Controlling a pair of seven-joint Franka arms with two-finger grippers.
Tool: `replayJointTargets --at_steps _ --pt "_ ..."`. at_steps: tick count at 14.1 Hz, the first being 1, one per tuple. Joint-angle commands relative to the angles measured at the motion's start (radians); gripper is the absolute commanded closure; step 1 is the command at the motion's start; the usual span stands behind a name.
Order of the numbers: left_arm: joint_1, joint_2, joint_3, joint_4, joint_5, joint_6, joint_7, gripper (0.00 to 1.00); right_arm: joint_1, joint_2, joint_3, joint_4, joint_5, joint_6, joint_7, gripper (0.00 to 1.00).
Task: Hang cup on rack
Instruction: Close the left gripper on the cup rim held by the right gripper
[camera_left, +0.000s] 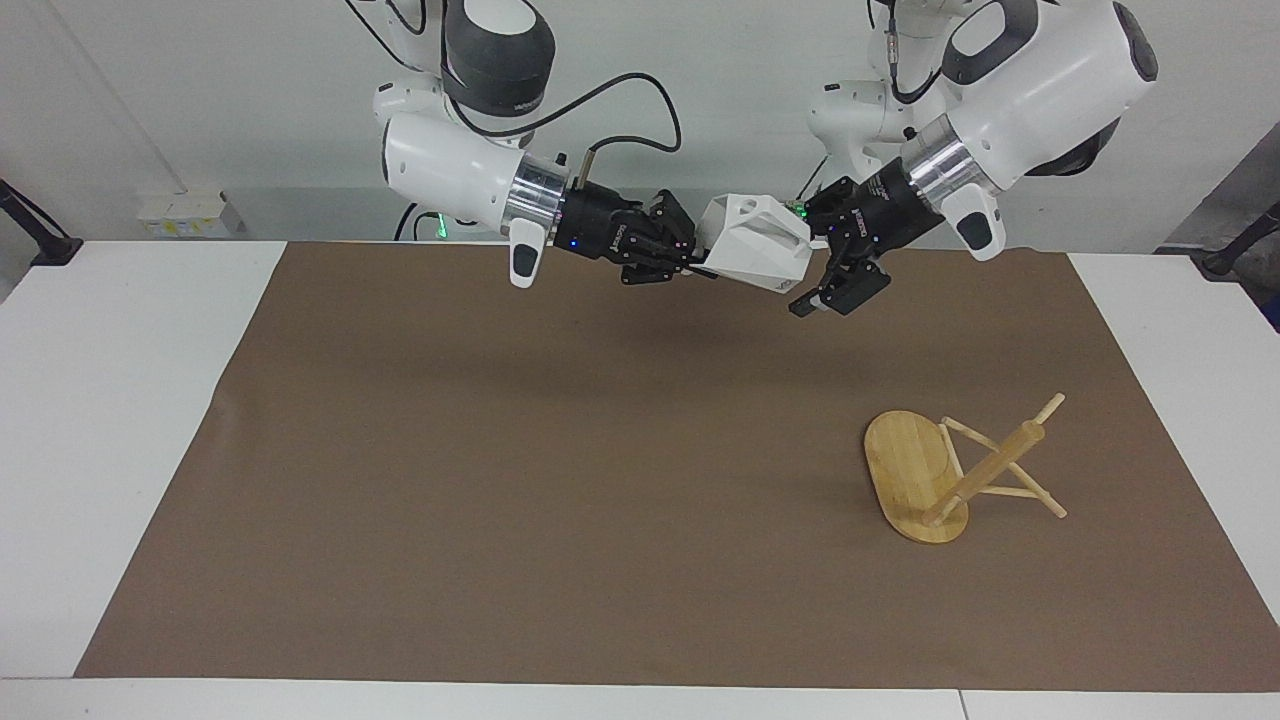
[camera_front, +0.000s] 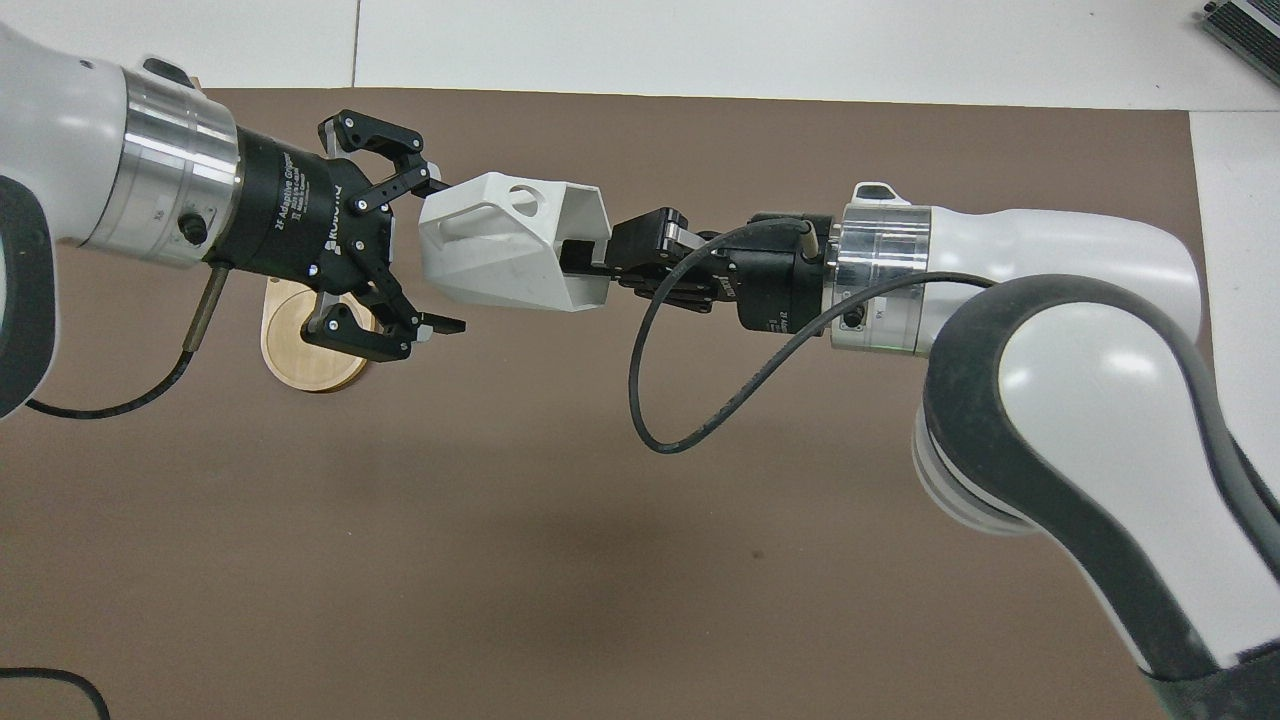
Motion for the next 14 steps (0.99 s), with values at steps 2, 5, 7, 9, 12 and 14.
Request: replayJointTargets --at_steps 2,5,7,9,12,14 --pt "-0.013 -0.032 0.008 -0.023 -0.013 -0.002 -0.048 0.0 -0.004 -0.005 0.004 -0.005 0.034 0.014 0.006 1.0" --pt "-0.027 -0.048 0.008 -0.025 -0.013 0.0 -0.068 0.0 0.001 -0.005 0.004 -0.005 0.034 0.034 0.006 1.0" --pt "-0.03 -0.055 0.008 -0.031 -0.012 0.006 -0.074 0.12 0.007 -0.001 0.004 -0.005 0.034 0.034 0.006 1.0" --pt "-0.036 -0.06 0.008 -0.045 -0.013 0.023 -0.074 0.57 0.007 -0.001 0.004 -0.005 0.034 0.034 0.006 1.0" --pt "-0.042 -0.074 0.007 -0.066 -0.013 0.038 -0.073 1.0 0.007 -0.001 0.004 -0.005 0.034 0.036 0.008 1.0" --pt "-0.042 -0.075 0.01 -0.066 -0.009 0.038 -0.07 1.0 0.007 -0.001 0.004 -0.005 0.034 0.034 0.008 1.0"
